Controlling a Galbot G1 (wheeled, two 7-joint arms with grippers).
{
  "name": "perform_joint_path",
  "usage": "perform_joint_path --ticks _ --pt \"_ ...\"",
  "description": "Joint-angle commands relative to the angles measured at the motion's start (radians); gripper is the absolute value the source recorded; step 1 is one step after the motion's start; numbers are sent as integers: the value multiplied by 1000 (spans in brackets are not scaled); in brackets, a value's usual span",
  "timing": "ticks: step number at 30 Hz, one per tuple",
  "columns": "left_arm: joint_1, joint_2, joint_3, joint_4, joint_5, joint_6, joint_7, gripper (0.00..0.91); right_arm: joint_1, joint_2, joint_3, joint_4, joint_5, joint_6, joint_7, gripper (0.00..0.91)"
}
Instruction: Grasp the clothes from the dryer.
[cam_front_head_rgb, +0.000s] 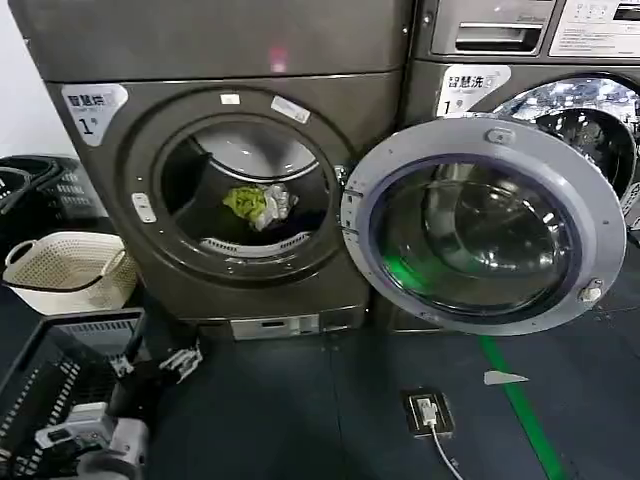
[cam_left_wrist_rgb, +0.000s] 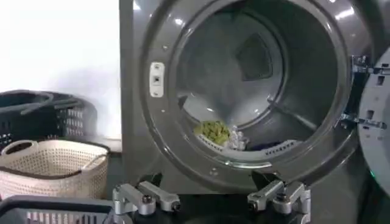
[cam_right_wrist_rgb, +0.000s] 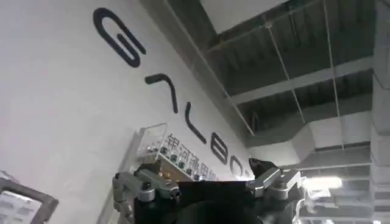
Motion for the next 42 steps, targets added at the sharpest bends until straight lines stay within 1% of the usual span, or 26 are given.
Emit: perform_joint_path --ticks 1,10,11,12,18,29,31,35,37,38,42 --pt "-1 0 2 2 1 0 1 907 1 0 0 1 0 -1 0 907" --pt "-3 -1 8 10 8 -1 6 907 3 4 -6 0 -3 0 -8 907" --pt "-4 -1 7 10 11 -1 7 907 2 5 -13 -1 -1 19 -10 907" --pt "-5 -1 6 10 11 -1 8 907 2 6 -16 2 -6 22 -18 907" --pt "-3 1 2 2 10 -4 13 907 4 5 -15 2 -2 32 -31 907" --pt "-3 2 11 -8 16 -23 27 907 -10 0 -2 8 31 45 -33 907" --pt "-3 3 13 -8 17 -25 29 907 -15 0 -1 7 35 68 -36 907" --pt "-3 6 16 -9 18 -27 29 907 -24 2 10 11 38 68 -37 907" --pt "-4 9 18 -4 56 -31 29 907 -28 2 14 12 40 68 -38 907" --pt "-3 10 19 0 102 -54 38 907 -30 3 15 13 41 68 -38 907" --pt "-3 6 25 2 92 -50 38 907 -32 6 16 15 40 70 -38 907"
